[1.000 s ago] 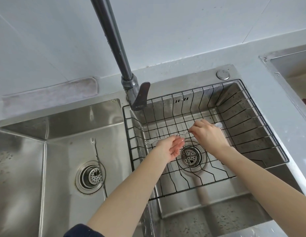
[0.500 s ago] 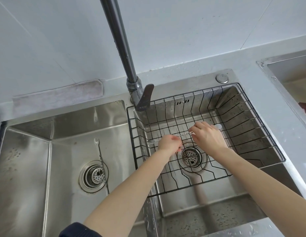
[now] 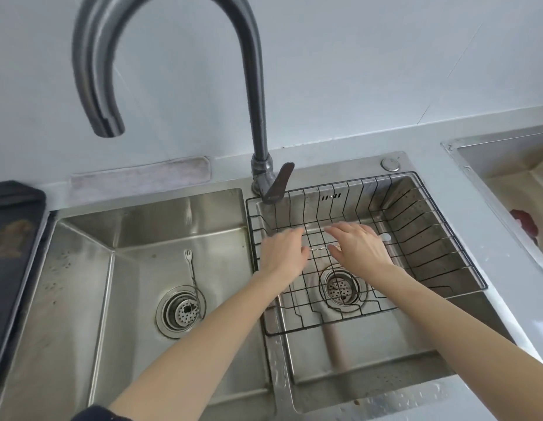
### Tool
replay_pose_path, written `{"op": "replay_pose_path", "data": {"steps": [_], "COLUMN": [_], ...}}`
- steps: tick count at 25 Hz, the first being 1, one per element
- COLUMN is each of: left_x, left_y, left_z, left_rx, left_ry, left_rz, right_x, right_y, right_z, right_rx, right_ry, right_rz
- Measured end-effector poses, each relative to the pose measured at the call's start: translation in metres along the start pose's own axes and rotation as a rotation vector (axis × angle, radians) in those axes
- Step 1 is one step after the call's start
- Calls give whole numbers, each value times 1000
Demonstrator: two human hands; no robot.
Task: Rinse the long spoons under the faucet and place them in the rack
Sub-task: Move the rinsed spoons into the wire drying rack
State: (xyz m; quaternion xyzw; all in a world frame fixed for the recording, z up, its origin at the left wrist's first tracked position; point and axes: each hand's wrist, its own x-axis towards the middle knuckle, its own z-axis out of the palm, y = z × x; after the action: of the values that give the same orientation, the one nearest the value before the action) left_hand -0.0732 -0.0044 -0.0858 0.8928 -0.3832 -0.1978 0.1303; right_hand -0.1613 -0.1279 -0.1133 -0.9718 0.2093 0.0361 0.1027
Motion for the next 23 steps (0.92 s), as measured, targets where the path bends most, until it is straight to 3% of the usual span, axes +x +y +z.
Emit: {"op": "replay_pose_path", "data": {"steps": [9, 23], "left_x": [-41, -67], "left_y": [-70, -189], "left_z": [-43, -11], "left_rx": [53, -10], "left_ry": [122, -54], "left_rz": [-90, -362], "right_x": [-10, 15], "right_y": [-80, -159], "right_z": [-23, 18], "right_rx": [43, 266], "right_ry": [-35, -48], "right_rz": [-32, 203]}}
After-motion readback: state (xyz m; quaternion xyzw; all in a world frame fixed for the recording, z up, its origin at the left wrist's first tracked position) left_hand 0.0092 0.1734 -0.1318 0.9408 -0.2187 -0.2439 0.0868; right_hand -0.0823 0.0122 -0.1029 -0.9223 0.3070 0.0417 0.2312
